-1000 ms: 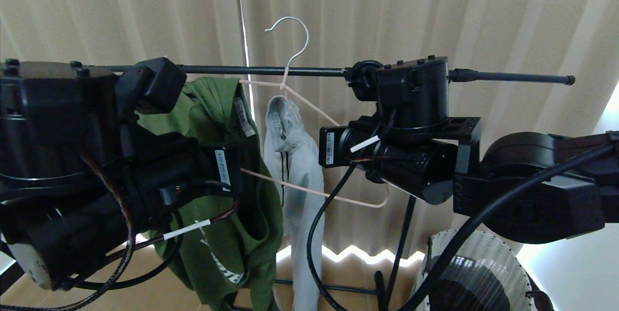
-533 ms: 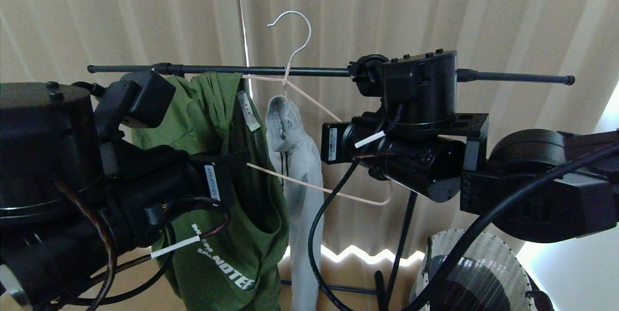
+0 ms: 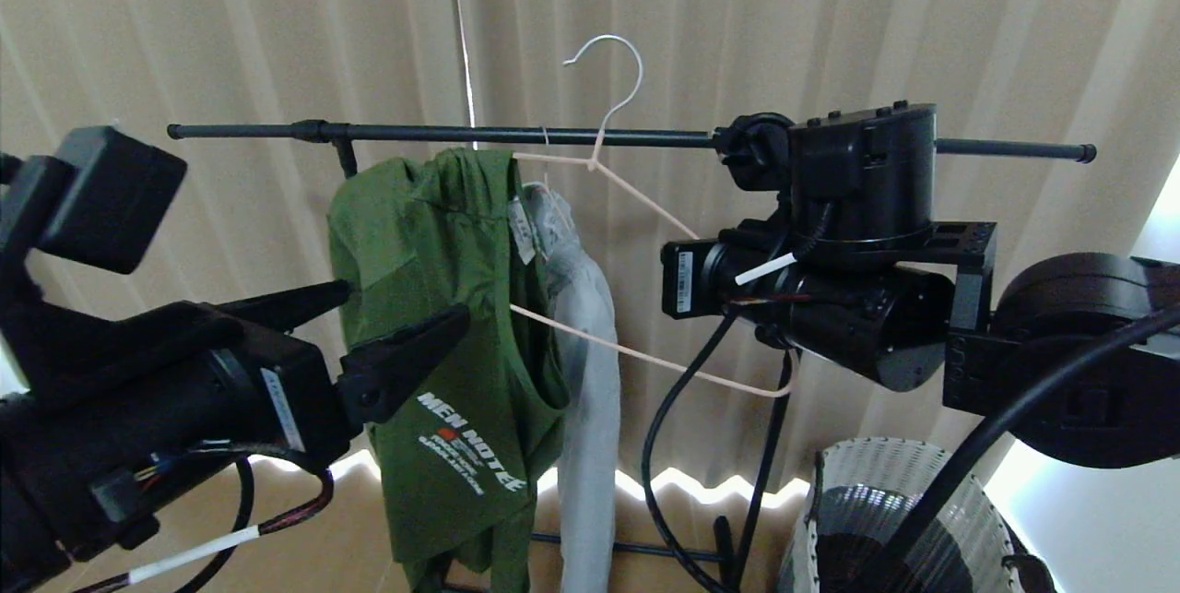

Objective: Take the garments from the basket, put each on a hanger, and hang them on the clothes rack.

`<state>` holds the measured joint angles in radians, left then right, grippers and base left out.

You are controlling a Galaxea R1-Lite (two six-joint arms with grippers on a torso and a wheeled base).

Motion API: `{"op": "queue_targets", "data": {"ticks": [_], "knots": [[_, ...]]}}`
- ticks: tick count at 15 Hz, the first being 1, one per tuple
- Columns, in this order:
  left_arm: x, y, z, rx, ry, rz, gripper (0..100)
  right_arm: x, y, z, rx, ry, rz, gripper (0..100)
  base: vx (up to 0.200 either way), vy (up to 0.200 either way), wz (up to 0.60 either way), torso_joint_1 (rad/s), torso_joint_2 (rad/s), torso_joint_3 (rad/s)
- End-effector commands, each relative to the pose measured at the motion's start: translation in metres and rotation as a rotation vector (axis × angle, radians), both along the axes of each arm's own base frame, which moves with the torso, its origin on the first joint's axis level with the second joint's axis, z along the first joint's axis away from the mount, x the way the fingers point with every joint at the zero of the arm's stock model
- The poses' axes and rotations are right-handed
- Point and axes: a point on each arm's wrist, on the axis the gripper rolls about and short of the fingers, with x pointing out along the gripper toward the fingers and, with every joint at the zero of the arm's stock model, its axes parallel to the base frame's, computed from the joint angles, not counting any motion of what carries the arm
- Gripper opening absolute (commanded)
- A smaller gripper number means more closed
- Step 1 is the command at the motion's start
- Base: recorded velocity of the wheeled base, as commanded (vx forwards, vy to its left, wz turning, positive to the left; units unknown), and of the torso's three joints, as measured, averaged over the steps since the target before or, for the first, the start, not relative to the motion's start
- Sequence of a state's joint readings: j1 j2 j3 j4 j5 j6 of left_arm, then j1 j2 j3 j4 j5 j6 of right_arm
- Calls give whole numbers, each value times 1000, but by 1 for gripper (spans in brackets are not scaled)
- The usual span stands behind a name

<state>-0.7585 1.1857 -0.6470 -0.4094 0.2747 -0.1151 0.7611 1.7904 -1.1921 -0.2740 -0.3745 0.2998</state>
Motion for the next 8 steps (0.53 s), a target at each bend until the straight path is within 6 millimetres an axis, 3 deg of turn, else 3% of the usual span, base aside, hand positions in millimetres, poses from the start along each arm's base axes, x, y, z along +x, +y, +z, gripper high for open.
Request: {"op": "queue_targets", "data": {"ticks": [1,8], "knots": [[-11,13,9,21,-74,6,100,-11,-17,-3,-29,8,-10,0,0,0,0,0,0,0],[-4,17,6,195,-145,28,100,-48,-52,-22,-103,-26,28,0,0,0,0,0,0,0]]}}
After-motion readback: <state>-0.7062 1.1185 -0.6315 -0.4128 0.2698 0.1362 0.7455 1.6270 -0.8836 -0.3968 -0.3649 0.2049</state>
